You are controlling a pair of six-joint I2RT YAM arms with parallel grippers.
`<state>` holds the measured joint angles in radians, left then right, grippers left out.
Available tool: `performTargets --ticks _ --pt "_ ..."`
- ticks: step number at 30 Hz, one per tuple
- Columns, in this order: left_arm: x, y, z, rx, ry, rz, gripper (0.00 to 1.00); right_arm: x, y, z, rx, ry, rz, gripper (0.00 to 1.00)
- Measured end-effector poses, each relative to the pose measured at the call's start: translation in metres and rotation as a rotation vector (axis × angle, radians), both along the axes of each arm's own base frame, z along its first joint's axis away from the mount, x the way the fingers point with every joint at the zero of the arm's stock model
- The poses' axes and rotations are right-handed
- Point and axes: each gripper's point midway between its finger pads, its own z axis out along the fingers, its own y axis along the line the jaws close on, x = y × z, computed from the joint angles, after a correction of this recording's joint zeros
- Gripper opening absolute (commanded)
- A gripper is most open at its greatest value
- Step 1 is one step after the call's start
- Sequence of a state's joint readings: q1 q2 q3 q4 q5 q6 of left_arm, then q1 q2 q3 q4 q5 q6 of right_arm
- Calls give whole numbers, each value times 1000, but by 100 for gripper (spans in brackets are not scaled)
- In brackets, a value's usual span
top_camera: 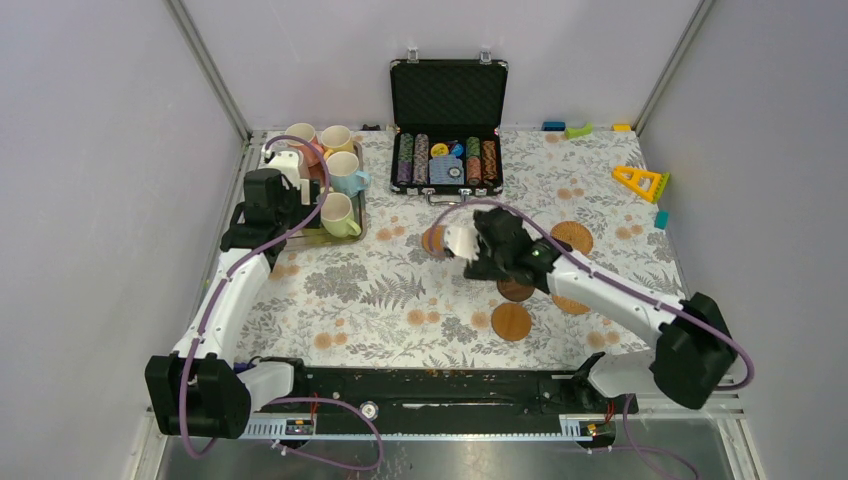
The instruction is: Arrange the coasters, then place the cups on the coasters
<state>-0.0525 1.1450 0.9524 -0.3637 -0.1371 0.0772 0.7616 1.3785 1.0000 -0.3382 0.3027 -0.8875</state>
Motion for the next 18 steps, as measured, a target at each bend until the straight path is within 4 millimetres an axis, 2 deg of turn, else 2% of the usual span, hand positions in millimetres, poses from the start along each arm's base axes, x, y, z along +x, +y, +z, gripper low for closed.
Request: performTargets --ticks 4,7,11,18 --pt "0 1 0 0 0 2 99 -44 -33 -45 -75 129 27 100" --pt "0 1 0 0 0 2 99 -69 -47 -62 -91 197 51 100" --pt "0 1 0 0 0 2 99 -79 -47 -63 -64 215 73 100" --pt "0 0 0 -4 0 3 99 -79 -37 -75 -48 271 75 100"
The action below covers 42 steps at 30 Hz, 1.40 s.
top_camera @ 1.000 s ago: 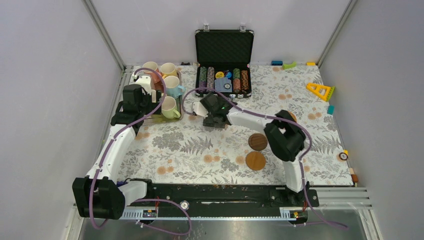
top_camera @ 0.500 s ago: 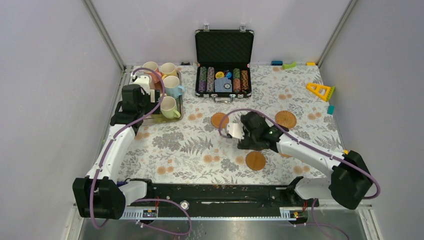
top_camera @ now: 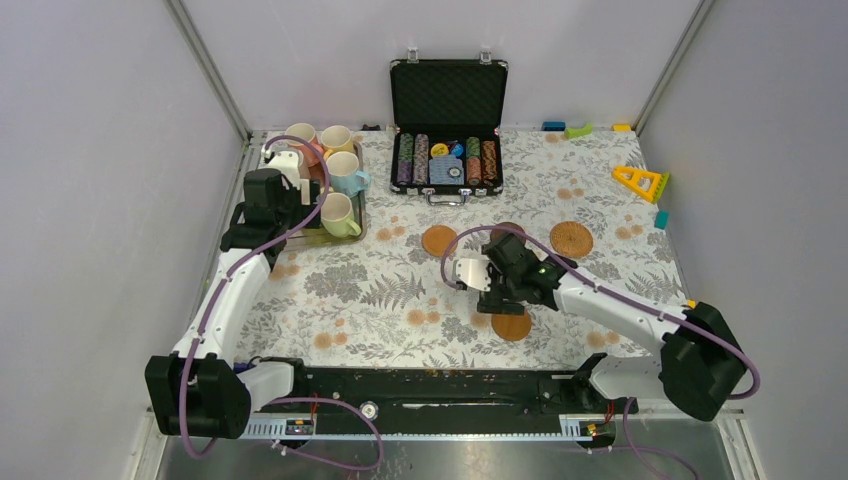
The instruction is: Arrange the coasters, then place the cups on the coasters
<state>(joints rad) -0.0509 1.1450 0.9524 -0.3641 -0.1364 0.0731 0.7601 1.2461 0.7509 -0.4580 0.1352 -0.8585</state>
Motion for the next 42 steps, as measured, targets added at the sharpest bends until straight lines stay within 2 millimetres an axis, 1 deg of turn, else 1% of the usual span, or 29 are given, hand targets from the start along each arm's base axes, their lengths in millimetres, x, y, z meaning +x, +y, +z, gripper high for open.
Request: performTargets --ticks 4,10,16,22,27,31,34,42 --pt "0 0 0 -1 0 1 99 1 7 -5 2 28 9 100" --pt "0 0 0 -3 0 2 99 -13 10 -12 -14 81 75 100" --pt "0 0 0 -4 -1 2 99 -20 9 -23 -37 92 106 100" --pt "0 0 0 -7 -1 3 99 -16 22 -31 -39 69 135 100" --pt "0 -1 0 -11 -2 6 99 -15 33 -42 -48 66 157 100" --pt "0 -1 0 -13 -2 7 99 -9 45 -42 -40 43 162 100" --pt "0 -1 0 -13 -2 7 99 -9 48 -49 -49 59 160 100" --pt "0 -1 0 -15 -1 5 99 -3 65 -48 -31 67 148 100"
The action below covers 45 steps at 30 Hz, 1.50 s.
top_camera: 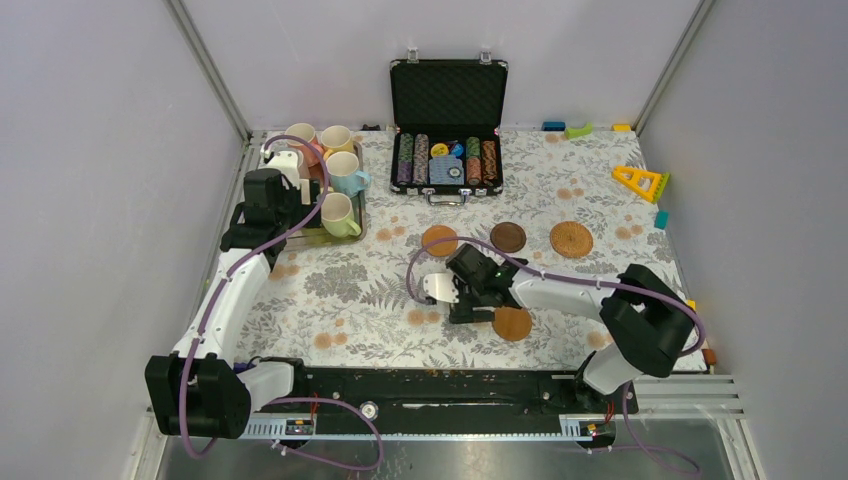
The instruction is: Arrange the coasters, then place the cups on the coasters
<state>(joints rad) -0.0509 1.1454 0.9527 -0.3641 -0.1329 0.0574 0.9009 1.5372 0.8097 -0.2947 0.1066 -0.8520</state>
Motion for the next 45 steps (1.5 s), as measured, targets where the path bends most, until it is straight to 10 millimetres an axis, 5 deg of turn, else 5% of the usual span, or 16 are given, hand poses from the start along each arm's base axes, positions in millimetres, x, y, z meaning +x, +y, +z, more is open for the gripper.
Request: performTargets --ticks 9,16,28,40,45 --pt "0 0 0 -3 0 0 99 15 27 27 62 -34 -20 100" --pt "0 0 0 -3 0 0 99 10 16 58 96 -90 2 100" --pt "0 -1 -1 -4 4 0 99 -11 -48 20 -78 -50 7 100" --pt "0 -1 -1 -5 4 1 99 -18 -50 5 -111 -4 36 100" --pt "0 0 -2 -5 4 1 99 -18 -33 3 -103 23 62 100"
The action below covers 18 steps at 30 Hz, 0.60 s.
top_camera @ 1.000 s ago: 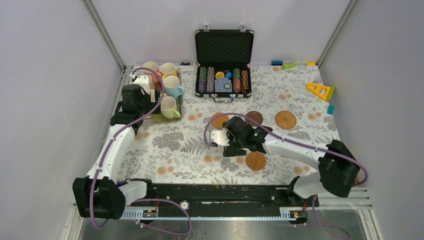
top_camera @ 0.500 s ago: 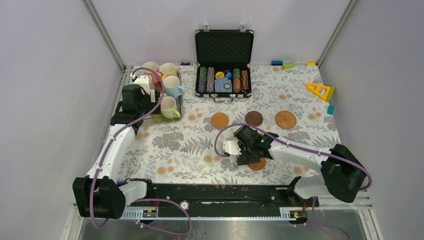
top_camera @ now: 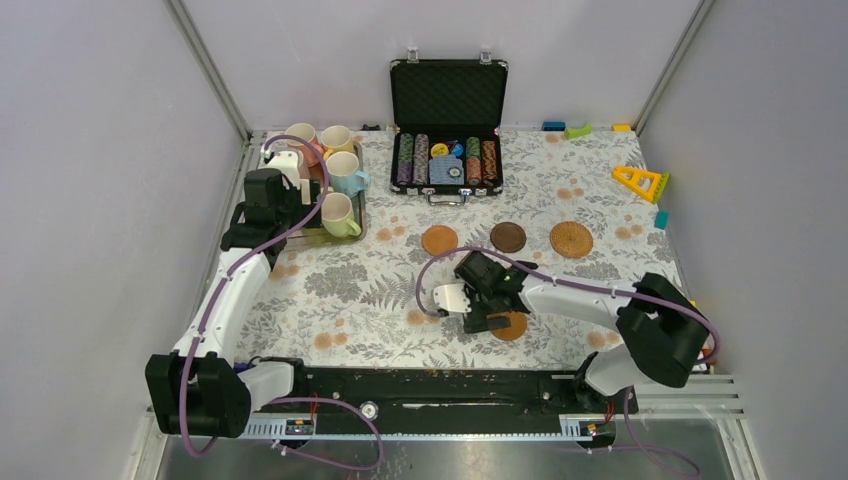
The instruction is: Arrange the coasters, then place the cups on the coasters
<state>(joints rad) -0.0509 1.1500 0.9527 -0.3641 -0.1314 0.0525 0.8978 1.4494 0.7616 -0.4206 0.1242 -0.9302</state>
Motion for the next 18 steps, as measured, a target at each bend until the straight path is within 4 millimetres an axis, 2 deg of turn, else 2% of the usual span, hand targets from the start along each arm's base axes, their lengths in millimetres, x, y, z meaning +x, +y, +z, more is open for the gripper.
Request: performTargets --ticks 8,18 --pt "0 0 0 0 0 0 99 11 47 0 69 23 10 100" --pt "0 0 -1 1 3 1 99 61 111 6 165 -76 -15 100"
